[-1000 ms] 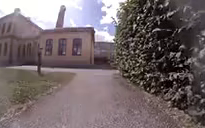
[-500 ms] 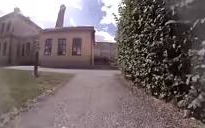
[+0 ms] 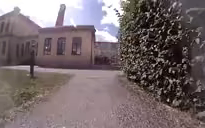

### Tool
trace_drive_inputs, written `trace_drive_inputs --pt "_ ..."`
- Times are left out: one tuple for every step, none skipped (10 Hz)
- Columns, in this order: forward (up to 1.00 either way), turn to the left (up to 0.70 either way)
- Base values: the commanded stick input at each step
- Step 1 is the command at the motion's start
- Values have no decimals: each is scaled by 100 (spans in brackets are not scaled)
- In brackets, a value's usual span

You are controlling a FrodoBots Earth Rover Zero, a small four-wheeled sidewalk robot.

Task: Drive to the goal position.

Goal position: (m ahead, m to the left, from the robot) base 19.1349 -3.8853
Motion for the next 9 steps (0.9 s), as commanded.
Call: trace_drive_inputs --pt "85 0" --pt "85 0" --pt "85 0" --pt "85 0" --pt "85 0" --pt "85 0" --pt "85 0" --pt "85 0" --pt "85 0"
